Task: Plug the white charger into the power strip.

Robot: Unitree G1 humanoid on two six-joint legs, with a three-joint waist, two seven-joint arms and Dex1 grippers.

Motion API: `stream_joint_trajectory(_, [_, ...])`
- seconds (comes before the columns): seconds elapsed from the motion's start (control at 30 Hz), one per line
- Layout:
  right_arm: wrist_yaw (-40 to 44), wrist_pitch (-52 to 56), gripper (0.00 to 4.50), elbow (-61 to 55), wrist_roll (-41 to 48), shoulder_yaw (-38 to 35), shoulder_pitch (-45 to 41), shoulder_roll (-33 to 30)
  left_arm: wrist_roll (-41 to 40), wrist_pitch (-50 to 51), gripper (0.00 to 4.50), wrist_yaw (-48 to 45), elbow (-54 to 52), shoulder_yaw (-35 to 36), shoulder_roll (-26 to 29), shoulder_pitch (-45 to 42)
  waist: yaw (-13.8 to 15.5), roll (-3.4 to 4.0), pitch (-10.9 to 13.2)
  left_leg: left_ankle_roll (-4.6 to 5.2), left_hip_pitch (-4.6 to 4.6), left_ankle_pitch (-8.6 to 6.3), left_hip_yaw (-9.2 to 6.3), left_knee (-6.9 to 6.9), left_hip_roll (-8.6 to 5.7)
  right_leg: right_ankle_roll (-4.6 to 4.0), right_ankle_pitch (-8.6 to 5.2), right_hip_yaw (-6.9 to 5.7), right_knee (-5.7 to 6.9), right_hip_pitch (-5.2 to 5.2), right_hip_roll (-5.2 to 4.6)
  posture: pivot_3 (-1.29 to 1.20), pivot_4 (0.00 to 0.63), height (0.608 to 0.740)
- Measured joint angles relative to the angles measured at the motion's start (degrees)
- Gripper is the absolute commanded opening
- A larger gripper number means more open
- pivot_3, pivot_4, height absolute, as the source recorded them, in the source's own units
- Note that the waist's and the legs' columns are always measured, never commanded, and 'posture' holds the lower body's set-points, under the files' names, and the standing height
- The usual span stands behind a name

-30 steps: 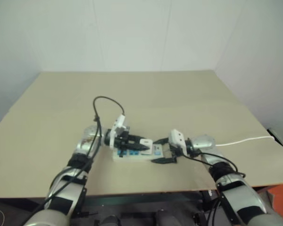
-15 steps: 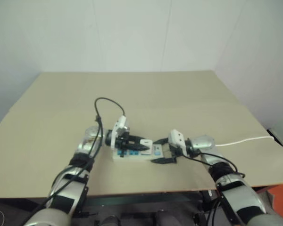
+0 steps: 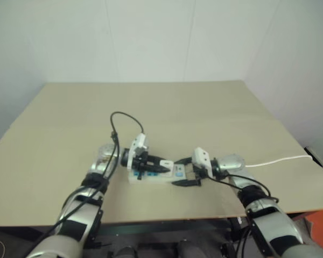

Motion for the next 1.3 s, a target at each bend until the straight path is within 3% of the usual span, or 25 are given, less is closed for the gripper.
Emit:
stream_joint_trajectory(0.53, [-0.4, -1.1, 3.41, 0.5, -0.9, 0.0, 0.2, 0.4, 0.0, -2.4, 0.99, 4.3, -6.0, 0.5, 0.0, 6.5, 0.1, -0.04, -0.8, 0.0, 0.2, 0.0, 0.01, -0.3, 0.0, -0.44, -0.25, 0.03, -0.16, 0.08, -0.01, 0.0, 0.15, 0.74])
stream_joint_trajectory(1.27, [-1.5, -1.1, 3.41, 0.8, -2.1, 0.0, 0.8, 0.5, 1.3, -6.4, 0.99, 5.9, -5.1, -2.0, 0.3, 6.5, 0.2, -0.05, -1.8, -0.15, 0.47, -0.1, -0.03, -0.49, 0.01, -0.66, -0.38, 0.02, -0.38, 0.34, -0.04, 0.0, 0.15, 0.74])
stream_joint_trajectory(1.3, [-1.5, -1.1, 3.41, 0.8, -2.1, 0.0, 0.8, 0.5, 1.3, -6.4, 1.34, 5.9, -5.1, -2.0, 0.3, 6.5, 0.2, -0.05, -1.8, -0.34, 0.47, -0.21, -0.03, -0.5, 0.01, -0.66, -0.38, 0.02, -0.39, 0.34, -0.04, 0.0, 0.15, 0.74])
